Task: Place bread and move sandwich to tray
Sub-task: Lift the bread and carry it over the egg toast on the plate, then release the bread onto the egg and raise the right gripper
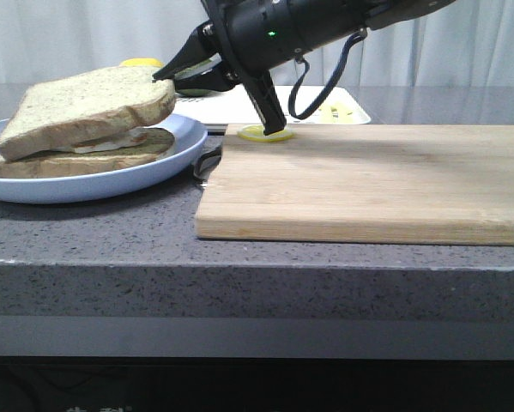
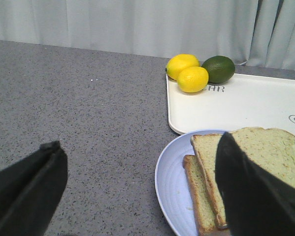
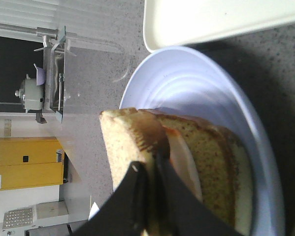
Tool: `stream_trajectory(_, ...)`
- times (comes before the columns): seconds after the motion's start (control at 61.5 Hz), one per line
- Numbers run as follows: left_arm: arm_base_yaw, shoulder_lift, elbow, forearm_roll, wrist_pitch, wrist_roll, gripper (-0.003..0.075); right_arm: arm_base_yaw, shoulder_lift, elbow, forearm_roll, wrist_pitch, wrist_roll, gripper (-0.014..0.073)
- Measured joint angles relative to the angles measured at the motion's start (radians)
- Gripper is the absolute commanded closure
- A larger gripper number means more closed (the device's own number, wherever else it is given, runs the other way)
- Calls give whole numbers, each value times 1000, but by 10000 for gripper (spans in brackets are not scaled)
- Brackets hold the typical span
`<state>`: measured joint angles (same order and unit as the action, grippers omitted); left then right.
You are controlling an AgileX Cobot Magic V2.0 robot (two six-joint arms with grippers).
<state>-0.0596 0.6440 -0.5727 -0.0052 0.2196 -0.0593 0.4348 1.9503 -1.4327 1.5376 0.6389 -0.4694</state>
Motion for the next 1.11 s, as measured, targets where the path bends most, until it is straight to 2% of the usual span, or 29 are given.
stream_trajectory(0.146, 0, 0, 0, 0, 0, 0, 120, 0, 0, 0, -2, 19, -2, 331)
stream_trajectory(0.277, 0, 0, 0, 0, 0, 0, 120, 0, 0, 0, -4, 54, -2, 232)
stream_trajectory(0.586, 0, 0, 0, 0, 0, 0, 120, -19, -8, 0, -47, 72, -2, 216)
stream_trajectory(0.683, 0, 0, 0, 0, 0, 0, 120, -61, -35, 0, -93, 74, -2, 294)
stream_trajectory(0.813, 0, 0, 0, 0, 0, 0, 120, -121, -91, 0, -207, 90, -2, 566)
stream_trajectory(0.878, 0, 0, 0, 0, 0, 0, 120, -143, -117, 0, -274, 106, -2, 664)
stream_trajectory(1.025, 0, 0, 0, 0, 0, 0, 120, -164, -174, 0, -450, 141, -2, 655)
stream_trajectory(1.106, 0, 0, 0, 0, 0, 0, 120, -165, -210, -17, -640, 176, 36, 655)
